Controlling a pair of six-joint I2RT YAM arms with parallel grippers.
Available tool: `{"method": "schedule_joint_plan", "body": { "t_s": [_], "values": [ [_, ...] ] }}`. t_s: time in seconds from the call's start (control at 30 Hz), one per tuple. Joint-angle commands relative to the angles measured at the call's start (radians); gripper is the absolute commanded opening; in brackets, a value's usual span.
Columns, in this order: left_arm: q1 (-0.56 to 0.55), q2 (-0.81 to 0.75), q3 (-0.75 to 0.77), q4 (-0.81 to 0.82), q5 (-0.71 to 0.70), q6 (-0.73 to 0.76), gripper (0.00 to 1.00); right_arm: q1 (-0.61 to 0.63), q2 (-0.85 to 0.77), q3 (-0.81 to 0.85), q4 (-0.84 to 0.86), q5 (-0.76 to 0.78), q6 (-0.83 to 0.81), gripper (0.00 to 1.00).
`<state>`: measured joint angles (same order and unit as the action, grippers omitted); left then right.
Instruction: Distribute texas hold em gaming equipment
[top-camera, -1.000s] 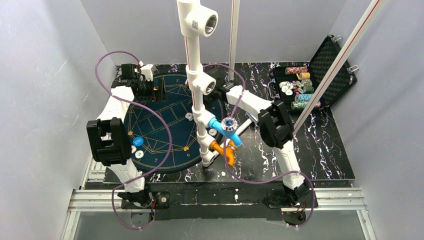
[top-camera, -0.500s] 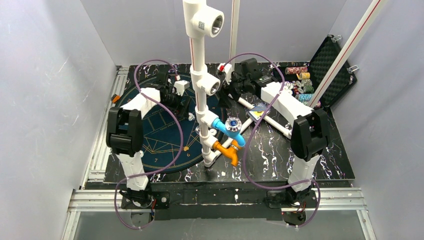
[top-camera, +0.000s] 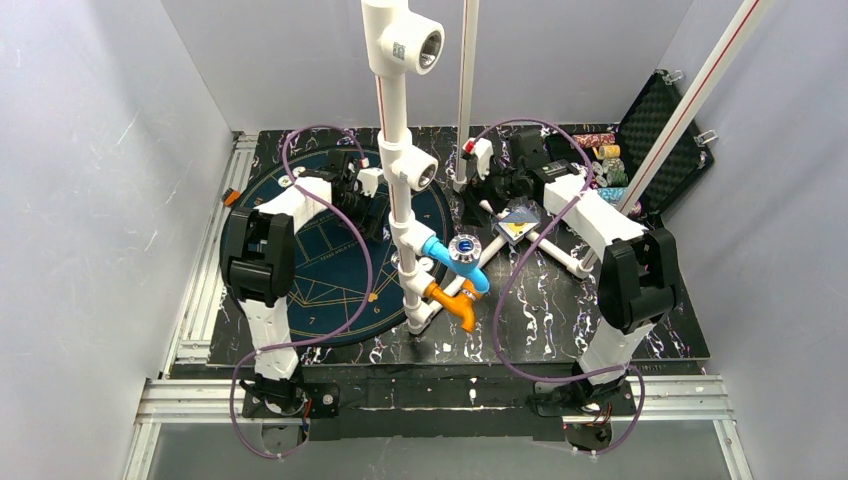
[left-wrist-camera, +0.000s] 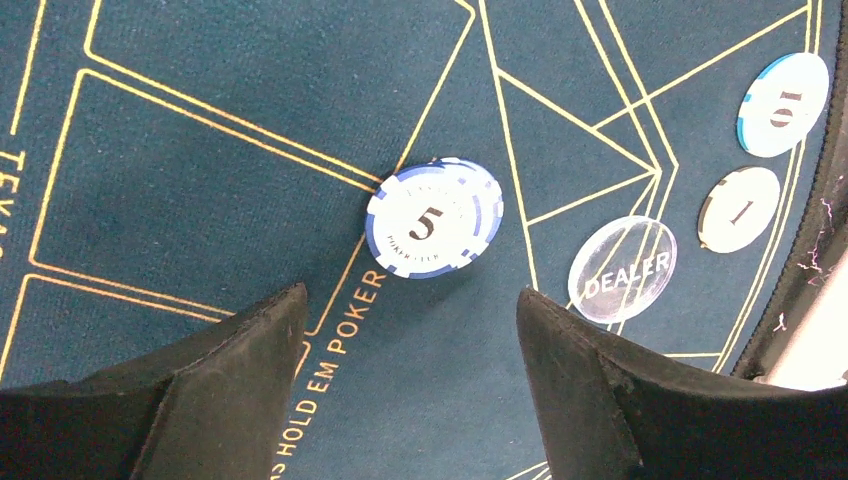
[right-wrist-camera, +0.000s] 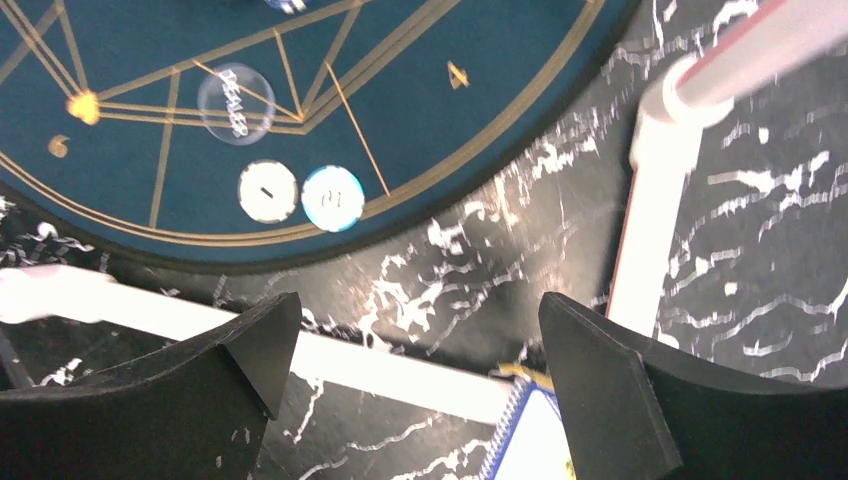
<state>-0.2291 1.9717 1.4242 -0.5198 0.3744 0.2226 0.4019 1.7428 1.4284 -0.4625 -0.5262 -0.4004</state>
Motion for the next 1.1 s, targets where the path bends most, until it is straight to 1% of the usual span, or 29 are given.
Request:
{"method": "schedule_joint_plan", "body": {
  "t_s": [0.0,0.3,0.6,0.93,1.07],
  "values": [
    [-0.015,0.005,0.042,0.001,-0.033,-0.005,0.74,-0.004,-0.041,-0.059,0.027,0.084,-0.041,0.98],
    [-0.062,0.039,0.080,0.019,-0.077,0.003,0.61,-0.003,-0.012,-0.142,0.131,0.195,-0.015,0.96],
    [-0.078,0.069,0.083,0.011,-0.102,0.018,0.58,-0.002,-0.001,-0.160,0.148,0.215,-0.014,0.96],
    [-0.080,0.043,0.091,-0.004,-0.121,0.024,0.36,-0.002,0.007,-0.158,0.144,0.210,-0.017,0.96],
    [-0.080,0.022,0.098,-0.011,-0.122,0.027,0.32,-0.002,0.011,-0.157,0.142,0.206,-0.018,0.96]
  ]
}}
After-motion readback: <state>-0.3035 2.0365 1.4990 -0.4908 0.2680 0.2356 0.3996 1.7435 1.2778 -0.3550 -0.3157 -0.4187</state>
